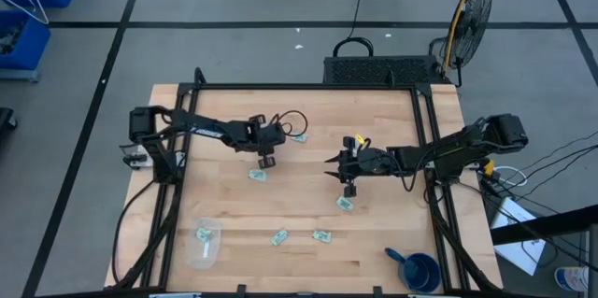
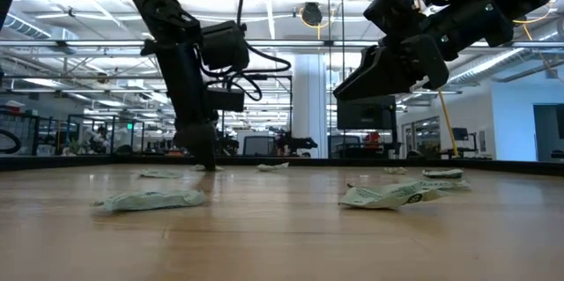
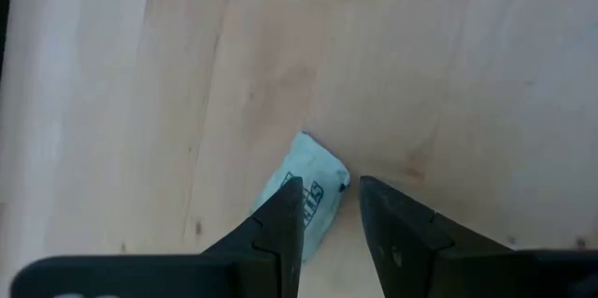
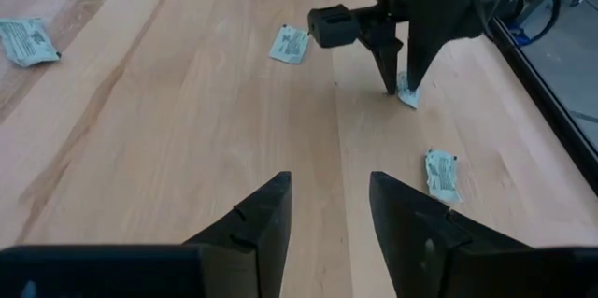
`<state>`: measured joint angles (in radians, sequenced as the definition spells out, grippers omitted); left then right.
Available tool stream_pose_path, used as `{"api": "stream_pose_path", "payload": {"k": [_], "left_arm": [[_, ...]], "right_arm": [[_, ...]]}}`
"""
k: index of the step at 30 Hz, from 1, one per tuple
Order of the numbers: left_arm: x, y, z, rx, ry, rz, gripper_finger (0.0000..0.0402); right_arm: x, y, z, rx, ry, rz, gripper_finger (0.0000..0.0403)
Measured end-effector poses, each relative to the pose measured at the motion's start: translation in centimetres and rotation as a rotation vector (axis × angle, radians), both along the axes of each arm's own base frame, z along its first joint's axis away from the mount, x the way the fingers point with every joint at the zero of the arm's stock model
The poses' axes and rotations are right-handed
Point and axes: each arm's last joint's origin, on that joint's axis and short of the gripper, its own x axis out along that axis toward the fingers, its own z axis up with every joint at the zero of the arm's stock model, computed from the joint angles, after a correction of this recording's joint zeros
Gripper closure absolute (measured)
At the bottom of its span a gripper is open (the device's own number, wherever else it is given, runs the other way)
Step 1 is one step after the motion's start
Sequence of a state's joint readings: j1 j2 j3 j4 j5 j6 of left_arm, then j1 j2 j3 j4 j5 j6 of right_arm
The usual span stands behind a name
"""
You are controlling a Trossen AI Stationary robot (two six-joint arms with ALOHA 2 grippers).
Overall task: Pick and place Stevia / Truvia into bins
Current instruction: Put the stevia packet into the transparent bin
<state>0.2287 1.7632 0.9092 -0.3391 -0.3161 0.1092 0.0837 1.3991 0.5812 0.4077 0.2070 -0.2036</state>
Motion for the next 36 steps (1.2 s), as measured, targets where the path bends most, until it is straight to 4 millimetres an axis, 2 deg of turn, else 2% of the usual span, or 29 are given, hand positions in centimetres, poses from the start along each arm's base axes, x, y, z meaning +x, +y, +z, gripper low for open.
{"api": "stream_pose_path", "payload": {"k": [8,11,16,19,23,26,30,36], "left_arm": [[-0.4,1.6,0.0,-0.072,-0.025,0.043,0.0292],[-0.7,2.5,0.0,-0.146,-0.049,0.05,0.0317],[-0.9,2.8,0.3,-0.18,-0.071,0.082,0.0387],[-1.1,1.9,1.0,-0.158,-0.064,0.079,0.0388],[-1.6,-0.6,4.0,-0.176,-0.046,0.055,0.0394],[-2.8,-3.5,6.4,-0.232,0.002,0.096,0.0393],[-4.7,-8.8,9.9,-0.36,-0.004,0.081,0.0395],[-9.4,-16.8,12.2,-0.556,0.025,0.17,0.0389]], "right_arm": [[0.0,0.0,0.0,0.0,0.0,0.0,0.0261],[0.0,0.0,0.0,0.0,0.0,0.0,0.0261],[0.0,0.0,0.0,0.0,0.0,0.0,0.0261],[0.0,0.0,0.0,0.0,0.001,0.0,0.0261],[0.0,0.0,0.0,0.0,0.001,0.0,0.0261],[0.0,0.0,0.0,0.0,0.001,0.0,0.0261],[0.0,0.0,0.0,0.007,0.001,-0.003,0.0261],[0.0,0.0,-0.1,0.03,0.002,-0.015,0.0261]]}}
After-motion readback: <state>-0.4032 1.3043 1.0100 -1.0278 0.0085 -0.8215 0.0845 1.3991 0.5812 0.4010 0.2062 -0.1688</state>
